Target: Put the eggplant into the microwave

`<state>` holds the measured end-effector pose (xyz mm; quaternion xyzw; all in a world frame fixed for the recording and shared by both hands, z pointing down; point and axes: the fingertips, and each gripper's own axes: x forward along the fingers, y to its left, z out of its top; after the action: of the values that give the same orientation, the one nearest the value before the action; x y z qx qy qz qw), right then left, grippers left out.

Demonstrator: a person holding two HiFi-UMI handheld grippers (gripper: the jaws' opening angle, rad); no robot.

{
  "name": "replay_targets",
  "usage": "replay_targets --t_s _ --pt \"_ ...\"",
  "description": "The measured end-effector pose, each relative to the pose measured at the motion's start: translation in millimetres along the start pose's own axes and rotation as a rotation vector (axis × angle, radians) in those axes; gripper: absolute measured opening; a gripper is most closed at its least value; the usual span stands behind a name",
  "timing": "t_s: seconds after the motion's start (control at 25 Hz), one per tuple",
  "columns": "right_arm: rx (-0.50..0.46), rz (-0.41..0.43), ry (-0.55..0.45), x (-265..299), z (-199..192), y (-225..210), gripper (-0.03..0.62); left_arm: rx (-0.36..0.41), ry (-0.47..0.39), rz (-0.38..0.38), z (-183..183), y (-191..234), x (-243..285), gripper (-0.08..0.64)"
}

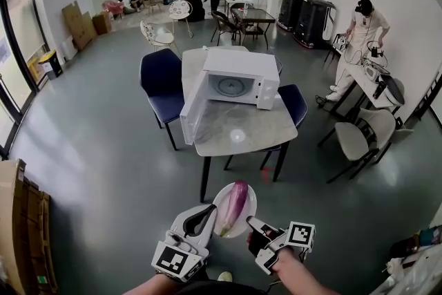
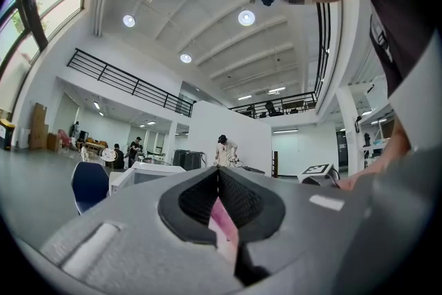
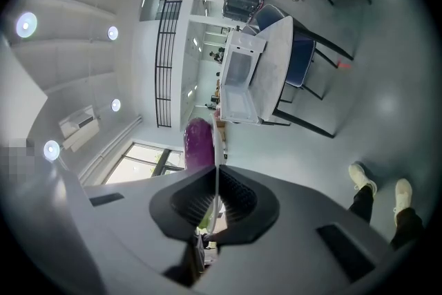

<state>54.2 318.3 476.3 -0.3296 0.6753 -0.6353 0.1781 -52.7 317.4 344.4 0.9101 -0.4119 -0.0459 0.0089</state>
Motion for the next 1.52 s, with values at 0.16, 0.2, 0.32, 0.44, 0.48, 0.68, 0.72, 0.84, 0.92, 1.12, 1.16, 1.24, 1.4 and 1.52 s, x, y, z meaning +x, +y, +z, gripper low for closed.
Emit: replay_targets --t_s 0.16,0.2,0.32,0.44,0.48,0.68,0.72,0.84,0.92,1.12,1.16,1.24,1.4,1.52 --pt "0.005 -0.008 -0.018 39 28 1 0.014 0.001 0.002 -0.030 -4 37 34 0.006" --pt "0.006 -0.010 -0.024 51 36 3 0.014 -0.003 0.004 -0.037 -3 48 43 0.006" --pt "0.007 -0.013 -0.046 84 61 11 0.014 -0.002 -0.001 -0.065 2 81 71 0.006" --pt "0.010 -0.013 -0.075 113 81 20 0.014 0.011 -0.021 -0.098 5 112 93 0.006" --pt "0.009 -0.012 -0.085 122 88 22 0.014 0.008 -0.019 -0.108 6 122 101 0.006" --pt "0.015 -0.014 -0.128 161 116 26 0.014 -0.009 -0.012 -0.141 6 163 130 0.006" --pt "0.016 -0.018 -0.135 167 122 27 0.014 -0.010 -0.014 -0.146 7 169 134 0.006" --pt "0.014 -0.032 -0.146 181 137 26 0.014 -0.018 -0.018 -0.157 8 183 148 0.006" --pt "0.013 -0.035 -0.150 190 148 23 0.014 -0.019 -0.015 -0.159 4 191 157 0.005" --pt "0.020 -0.034 -0.149 214 180 19 0.014 -0.029 -0.011 -0.158 1 210 187 0.006" --pt "0.019 -0.035 -0.147 218 189 18 0.014 -0.026 -0.011 -0.157 0 214 196 0.006" --pt "0.019 -0.033 -0.141 227 209 14 0.014 -0.019 -0.013 -0.153 -3 221 216 0.006" --pt "0.023 -0.034 -0.123 246 256 5 0.015 -0.018 -0.007 -0.145 -6 233 264 0.006" --pt "0.021 -0.045 -0.109 260 296 -1 0.014 -0.020 0.000 -0.135 -9 242 302 0.006"
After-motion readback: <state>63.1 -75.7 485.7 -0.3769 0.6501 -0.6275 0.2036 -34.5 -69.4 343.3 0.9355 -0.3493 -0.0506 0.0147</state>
